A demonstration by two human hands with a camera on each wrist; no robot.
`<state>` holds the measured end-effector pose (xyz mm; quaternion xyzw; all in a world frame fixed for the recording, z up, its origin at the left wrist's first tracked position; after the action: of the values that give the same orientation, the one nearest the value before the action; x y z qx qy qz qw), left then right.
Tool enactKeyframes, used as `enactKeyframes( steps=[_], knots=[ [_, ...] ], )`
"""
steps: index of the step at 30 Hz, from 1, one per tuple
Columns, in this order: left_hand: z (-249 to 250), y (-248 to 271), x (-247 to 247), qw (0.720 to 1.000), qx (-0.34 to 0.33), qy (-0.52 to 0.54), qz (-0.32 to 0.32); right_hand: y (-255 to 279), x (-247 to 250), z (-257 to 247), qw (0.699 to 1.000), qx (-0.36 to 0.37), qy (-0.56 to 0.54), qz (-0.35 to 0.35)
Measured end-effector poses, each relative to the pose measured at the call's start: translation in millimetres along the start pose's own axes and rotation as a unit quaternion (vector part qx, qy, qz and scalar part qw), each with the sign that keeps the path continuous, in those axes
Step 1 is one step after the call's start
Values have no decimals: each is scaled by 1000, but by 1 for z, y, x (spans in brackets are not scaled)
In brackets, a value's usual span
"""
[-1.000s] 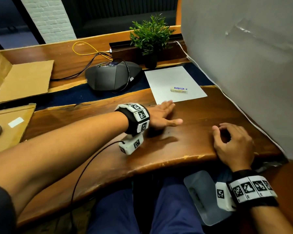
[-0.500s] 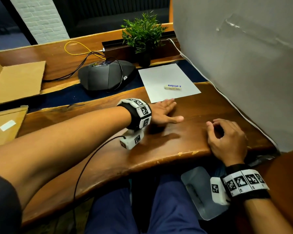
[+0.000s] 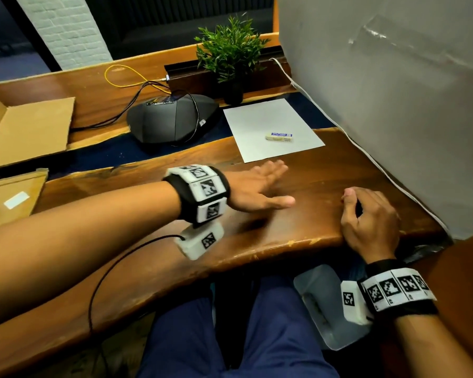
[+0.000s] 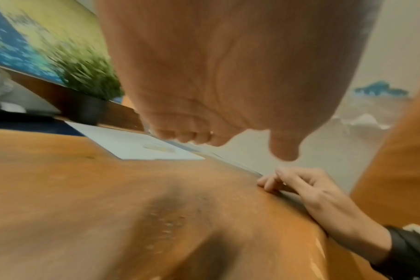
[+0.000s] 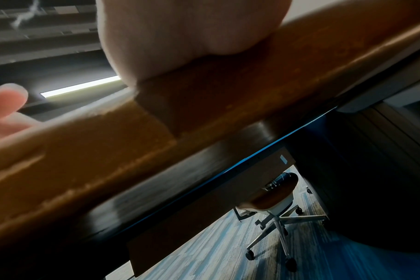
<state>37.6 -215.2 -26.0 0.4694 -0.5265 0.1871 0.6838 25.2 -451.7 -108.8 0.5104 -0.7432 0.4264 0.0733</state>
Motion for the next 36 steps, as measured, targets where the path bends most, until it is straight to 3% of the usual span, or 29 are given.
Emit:
enactKeyframes(
  steps=[3, 6, 8, 11, 16, 19, 22, 24, 30, 33, 36],
  knots=[
    [-36, 51, -17, 992, 128, 6, -19, 0, -1, -1, 1000, 2, 4, -4],
    [-49, 101, -72, 972, 206, 16, -114, 0, -3, -1, 1000, 2, 8, -5],
    [-41, 117, -104, 969, 203, 26, -139, 0, -3, -1, 1000, 1, 13, 5],
    [-20, 109, -118, 973, 201, 45, -107, -1, -3, -4, 1000, 0, 15, 10],
    [27, 45, -99, 984, 164, 48, -55, -1, -3, -3, 1000, -15, 19, 3],
    [58, 11, -73, 984, 142, 102, -27, -1, -1, -3, 1000, -16, 20, 0],
    [66, 3, -51, 979, 123, 161, 14, -1, 0, -3, 1000, -12, 15, -1],
    [52, 14, -48, 979, 135, 146, 33, -1, 0, -2, 1000, -9, 12, -3],
    [-20, 81, -94, 954, 283, 76, -67, -1, 0, -4, 1000, -18, 25, 7],
    [-17, 77, -103, 955, 275, 71, -80, 0, -1, -4, 999, -19, 30, 6],
    [11, 50, -91, 970, 221, 75, -74, -1, -1, -5, 999, -15, 28, 8]
  ],
)
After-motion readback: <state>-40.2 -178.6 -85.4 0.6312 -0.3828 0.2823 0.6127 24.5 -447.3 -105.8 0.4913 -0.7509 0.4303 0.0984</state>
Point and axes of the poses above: each hand's wrist, its own y-axis away from the middle knuckle, its own x-axis out of the back of the hand, z = x × y, the point moved 4 cm from there along -y, towards the middle knuckle, and after that the axes turned 13 degrees about -y, right-handed, at the moved point
